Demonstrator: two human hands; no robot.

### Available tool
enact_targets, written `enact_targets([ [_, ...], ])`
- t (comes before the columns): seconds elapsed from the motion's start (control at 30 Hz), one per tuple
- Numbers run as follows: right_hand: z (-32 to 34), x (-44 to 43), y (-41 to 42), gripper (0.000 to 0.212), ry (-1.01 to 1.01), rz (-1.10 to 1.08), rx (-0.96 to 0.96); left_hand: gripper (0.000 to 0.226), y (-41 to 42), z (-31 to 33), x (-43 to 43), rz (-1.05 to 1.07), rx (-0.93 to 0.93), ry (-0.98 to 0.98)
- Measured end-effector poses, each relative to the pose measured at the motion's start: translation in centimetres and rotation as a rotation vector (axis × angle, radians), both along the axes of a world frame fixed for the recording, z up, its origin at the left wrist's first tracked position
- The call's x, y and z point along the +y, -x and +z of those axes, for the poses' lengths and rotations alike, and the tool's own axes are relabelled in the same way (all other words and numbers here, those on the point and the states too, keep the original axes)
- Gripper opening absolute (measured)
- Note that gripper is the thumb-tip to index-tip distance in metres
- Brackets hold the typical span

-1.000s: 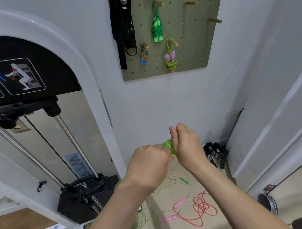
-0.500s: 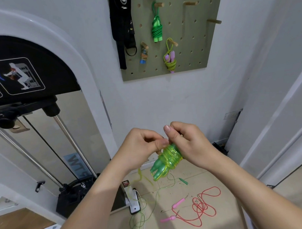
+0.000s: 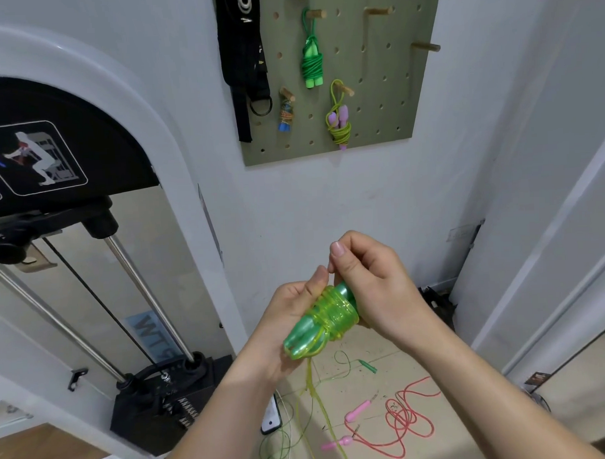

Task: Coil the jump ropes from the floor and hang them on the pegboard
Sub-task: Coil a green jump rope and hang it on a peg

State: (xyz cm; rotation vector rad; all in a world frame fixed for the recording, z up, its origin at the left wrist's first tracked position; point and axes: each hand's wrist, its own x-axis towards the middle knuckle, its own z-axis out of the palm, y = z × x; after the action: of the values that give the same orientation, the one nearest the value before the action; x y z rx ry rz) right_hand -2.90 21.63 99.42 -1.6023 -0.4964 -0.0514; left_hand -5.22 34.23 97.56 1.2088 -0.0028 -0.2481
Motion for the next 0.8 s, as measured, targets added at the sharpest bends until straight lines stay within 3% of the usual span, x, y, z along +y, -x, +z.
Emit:
enact_targets([
  [0.17, -1.5, 0.9, 0.5, 0.032, -0.001, -0.093, -0.049, 0.039, 0.1, -0.4, -0.9, 0.005, 0.152, 0.107],
  [0.27, -1.2, 1.2, 0.9, 0.031, -0.043, -0.082, -0.044, 0.048, 0.2, -0.1, -1.1, 0.029, 0.146, 0.110],
  [0.33, -1.5, 1.2, 0.5, 0.033, -0.086, -0.188, -0.028, 0.044, 0.4, 0.0, -1.4, 0.073, 0.073, 0.047],
  [0.47, -2.8, 1.3, -0.6, 0.032, -0.178, -0.422, 0.142, 0.045, 0.2, -1.3, -2.3, 0.281, -0.119, -0.204],
  [0.53, -3.2, 1.4, -1.4, 0.035, -0.257, -0.508, 0.255, 0.033, 0.1, -2.4, -2.1, 0.334, -0.296, -0.567],
  [0.6, -3.6, 1.2, -2.2, 0.034, -0.306, -0.580, 0.312, 0.020, 0.7, -3.2, -2.2, 0.252, -0.465, -0.948],
  [0.67, -3.9, 1.0, -2.3, 0.032, -0.204, -0.634, 0.265, 0.020, 1.4, -3.6, -2.6, 0.181, -0.495, -1.089],
  [0.73, -3.8, 1.1, -1.7, 0.034, -0.130, -0.653, 0.202, 0.023, 1.5, -3.2, -2.6, 0.193, -0.431, -1.027],
  [0.8, -3.4, 1.0, -1.1, 0.037, -0.122, -0.646, 0.140, 0.039, 1.4, -2.1, -2.2, 0.168, -0.327, -0.814],
])
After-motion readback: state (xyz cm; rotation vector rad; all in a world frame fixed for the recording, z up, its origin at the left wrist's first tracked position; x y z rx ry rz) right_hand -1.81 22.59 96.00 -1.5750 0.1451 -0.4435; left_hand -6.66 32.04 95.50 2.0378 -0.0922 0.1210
